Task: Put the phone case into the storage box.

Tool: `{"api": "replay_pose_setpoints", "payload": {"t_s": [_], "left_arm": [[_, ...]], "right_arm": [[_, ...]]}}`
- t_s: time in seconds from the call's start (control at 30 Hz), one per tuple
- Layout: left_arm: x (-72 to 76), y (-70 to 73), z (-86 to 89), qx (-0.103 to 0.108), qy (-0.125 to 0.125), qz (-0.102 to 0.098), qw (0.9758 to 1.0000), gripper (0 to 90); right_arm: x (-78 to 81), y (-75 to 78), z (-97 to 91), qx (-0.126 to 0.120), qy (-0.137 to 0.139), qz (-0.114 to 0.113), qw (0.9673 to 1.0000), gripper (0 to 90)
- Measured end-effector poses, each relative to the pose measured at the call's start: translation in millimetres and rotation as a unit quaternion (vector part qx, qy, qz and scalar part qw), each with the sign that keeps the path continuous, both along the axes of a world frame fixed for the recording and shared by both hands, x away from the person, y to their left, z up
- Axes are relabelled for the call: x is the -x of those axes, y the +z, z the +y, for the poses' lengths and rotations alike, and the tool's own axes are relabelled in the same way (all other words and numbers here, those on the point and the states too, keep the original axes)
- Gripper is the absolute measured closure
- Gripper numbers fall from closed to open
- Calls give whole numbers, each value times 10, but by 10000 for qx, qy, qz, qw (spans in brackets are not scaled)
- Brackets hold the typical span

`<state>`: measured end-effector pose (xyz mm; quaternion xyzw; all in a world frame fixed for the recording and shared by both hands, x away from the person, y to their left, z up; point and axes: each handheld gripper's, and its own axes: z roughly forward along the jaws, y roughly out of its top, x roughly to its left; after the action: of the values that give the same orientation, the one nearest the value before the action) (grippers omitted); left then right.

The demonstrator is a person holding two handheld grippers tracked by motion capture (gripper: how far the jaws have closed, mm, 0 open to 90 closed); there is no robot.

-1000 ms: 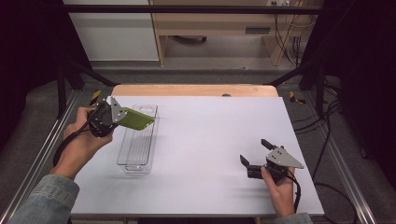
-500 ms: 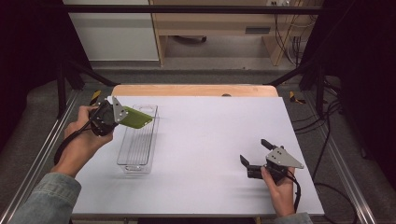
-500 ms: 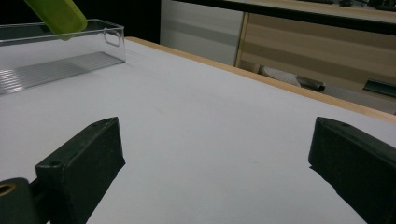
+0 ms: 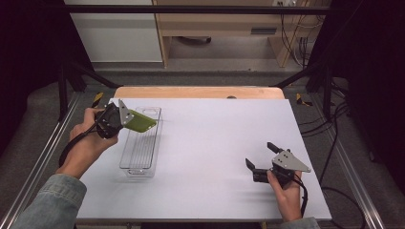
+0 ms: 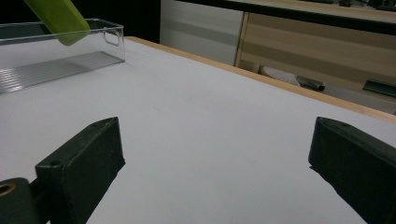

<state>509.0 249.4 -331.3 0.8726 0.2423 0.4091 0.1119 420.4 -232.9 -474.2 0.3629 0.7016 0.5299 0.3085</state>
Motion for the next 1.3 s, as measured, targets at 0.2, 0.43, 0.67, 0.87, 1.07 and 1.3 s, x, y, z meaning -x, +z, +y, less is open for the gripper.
{"api": "replay_pose_setpoints", "payload": {"t_s": [0.2,0.43,0.67,0.87,1.07,1.3], "left_arm": [[-53,-35,-74,-235,-31,80,9997,801],[-97,-63,-128,-321,-61,63,9994,801],[-138,-58,-123,-481,-72,5,9988,801],[-147,-55,-123,-501,-84,4,9987,801],[-158,-37,-142,-533,-102,-28,9985,801],[-159,-57,-195,-677,-172,-33,9976,800]], "right_arm": [[-2,-5,7,19,26,7,10000,35],[-2,-3,-2,9,19,3,10000,34],[-1,-5,5,17,37,1,10000,34],[-2,-4,2,19,29,-11,10000,35],[0,-5,8,24,35,-15,10000,35],[1,-4,5,9,39,-25,10000,34]]}}
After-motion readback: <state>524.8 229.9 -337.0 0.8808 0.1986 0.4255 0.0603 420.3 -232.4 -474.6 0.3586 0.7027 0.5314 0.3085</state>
